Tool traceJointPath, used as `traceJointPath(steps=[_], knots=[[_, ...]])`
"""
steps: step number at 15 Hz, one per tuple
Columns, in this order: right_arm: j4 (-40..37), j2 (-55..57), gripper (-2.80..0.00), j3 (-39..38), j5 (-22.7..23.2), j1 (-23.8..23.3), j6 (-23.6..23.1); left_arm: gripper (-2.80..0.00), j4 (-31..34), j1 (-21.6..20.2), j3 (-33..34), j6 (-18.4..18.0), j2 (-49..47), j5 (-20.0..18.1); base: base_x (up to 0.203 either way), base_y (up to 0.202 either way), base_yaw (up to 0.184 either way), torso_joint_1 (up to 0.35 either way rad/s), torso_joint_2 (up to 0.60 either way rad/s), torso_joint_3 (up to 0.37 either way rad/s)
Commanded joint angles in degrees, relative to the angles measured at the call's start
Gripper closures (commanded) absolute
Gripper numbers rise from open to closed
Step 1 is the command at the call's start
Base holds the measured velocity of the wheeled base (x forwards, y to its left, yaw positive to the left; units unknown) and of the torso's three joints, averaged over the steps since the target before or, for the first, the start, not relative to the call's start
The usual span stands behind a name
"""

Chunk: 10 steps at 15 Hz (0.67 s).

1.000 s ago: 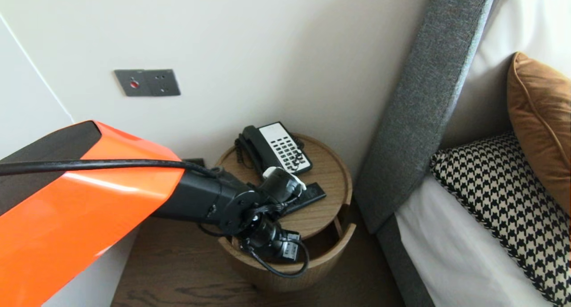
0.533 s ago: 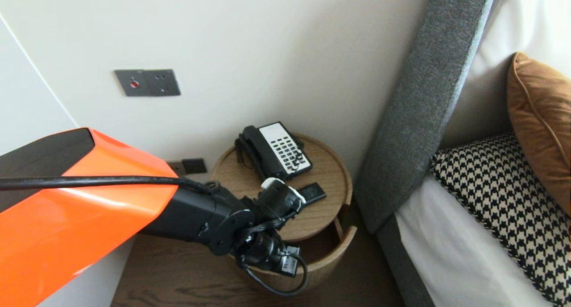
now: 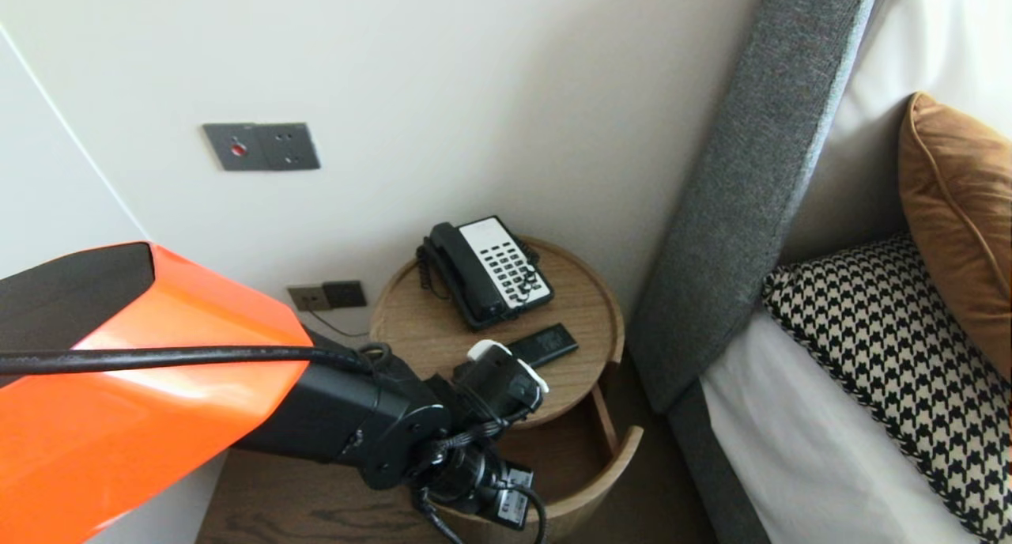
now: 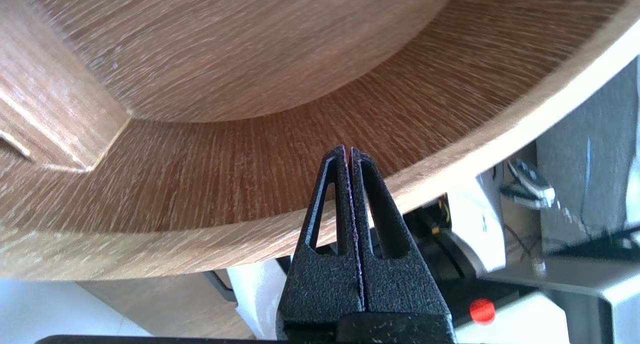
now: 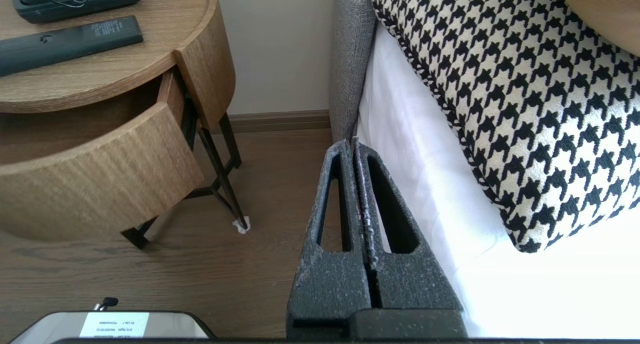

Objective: Open the nightstand drawer

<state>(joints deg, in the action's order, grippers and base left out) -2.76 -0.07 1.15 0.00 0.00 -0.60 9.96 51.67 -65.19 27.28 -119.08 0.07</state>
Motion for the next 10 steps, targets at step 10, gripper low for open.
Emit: traceJointPath(steps=[10], knots=[[-0.06, -0.28, 0.0, 0.0, 0.0, 0.0, -0.02, 0.0, -1.52, 6.5, 8.37, 0.4, 3.46, 0.38, 0.0, 0.0, 0.0, 0.0, 0.0, 0.0]])
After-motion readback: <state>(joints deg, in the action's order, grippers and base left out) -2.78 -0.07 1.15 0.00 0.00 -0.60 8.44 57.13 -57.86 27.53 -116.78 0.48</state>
